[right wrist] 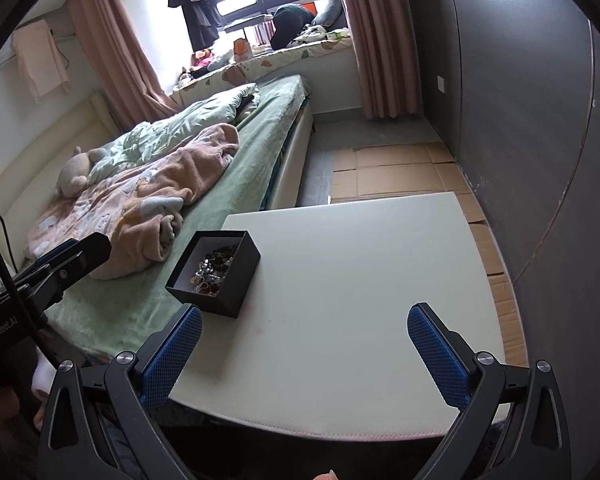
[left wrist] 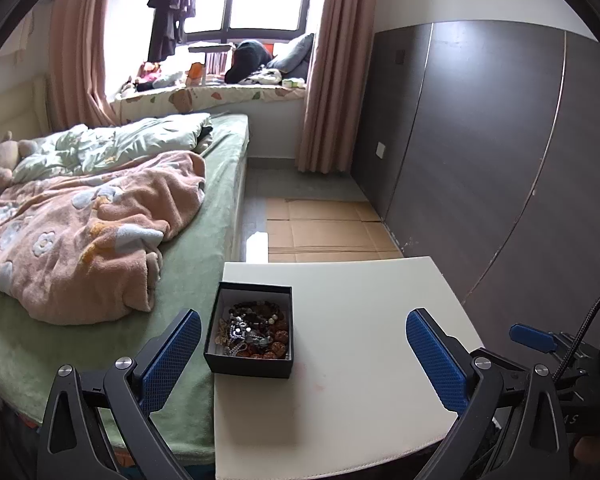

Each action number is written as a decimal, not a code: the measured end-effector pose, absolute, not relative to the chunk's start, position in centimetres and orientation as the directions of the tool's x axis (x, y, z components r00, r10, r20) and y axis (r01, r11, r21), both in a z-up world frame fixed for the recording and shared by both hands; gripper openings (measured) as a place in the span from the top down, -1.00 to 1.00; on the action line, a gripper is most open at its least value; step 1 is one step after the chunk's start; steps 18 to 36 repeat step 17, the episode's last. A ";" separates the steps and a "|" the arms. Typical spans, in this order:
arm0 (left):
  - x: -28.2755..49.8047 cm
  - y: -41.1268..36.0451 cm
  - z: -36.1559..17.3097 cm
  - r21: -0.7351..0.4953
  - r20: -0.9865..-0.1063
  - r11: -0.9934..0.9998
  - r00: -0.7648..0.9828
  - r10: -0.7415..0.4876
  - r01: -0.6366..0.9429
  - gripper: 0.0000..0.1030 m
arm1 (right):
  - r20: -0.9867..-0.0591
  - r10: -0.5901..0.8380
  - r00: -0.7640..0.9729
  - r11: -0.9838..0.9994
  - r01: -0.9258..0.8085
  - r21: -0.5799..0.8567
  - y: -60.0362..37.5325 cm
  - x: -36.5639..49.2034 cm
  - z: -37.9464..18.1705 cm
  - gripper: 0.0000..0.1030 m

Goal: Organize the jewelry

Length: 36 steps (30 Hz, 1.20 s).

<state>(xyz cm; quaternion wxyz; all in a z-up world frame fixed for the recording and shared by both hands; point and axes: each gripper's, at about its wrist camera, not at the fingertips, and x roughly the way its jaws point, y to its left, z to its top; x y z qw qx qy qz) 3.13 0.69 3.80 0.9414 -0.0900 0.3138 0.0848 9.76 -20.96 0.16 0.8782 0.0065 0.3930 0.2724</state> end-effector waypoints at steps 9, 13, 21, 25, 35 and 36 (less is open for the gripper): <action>2.9 0.8 3.5 -0.120 -0.616 0.969 0.782 0.098 -0.216 -0.99 | -0.695 0.479 0.535 0.852 -0.473 0.223 -20.7 9.8 0.1 -1.00; 2.6 0.5 3.6 -0.114 -0.610 0.971 0.786 0.100 -0.212 -0.99 | -0.698 0.483 0.529 0.850 -0.473 0.229 -20.7 9.8 0.1 -1.00; 2.6 0.2 3.3 -0.114 -0.615 0.973 0.783 0.090 -0.201 -0.99 | -0.706 0.475 0.526 0.855 -0.465 0.229 -20.7 9.7 -0.1 -1.00; 2.6 0.2 3.3 -0.114 -0.615 0.973 0.783 0.090 -0.201 -0.99 | -0.706 0.475 0.526 0.855 -0.465 0.229 -20.7 9.7 -0.1 -1.00; 2.6 0.2 3.3 -0.114 -0.615 0.973 0.783 0.090 -0.201 -0.99 | -0.706 0.475 0.526 0.855 -0.465 0.229 -20.7 9.7 -0.1 -1.00; 2.6 0.2 3.3 -0.114 -0.615 0.973 0.783 0.090 -0.201 -0.99 | -0.706 0.475 0.526 0.855 -0.465 0.229 -20.7 9.7 -0.1 -1.00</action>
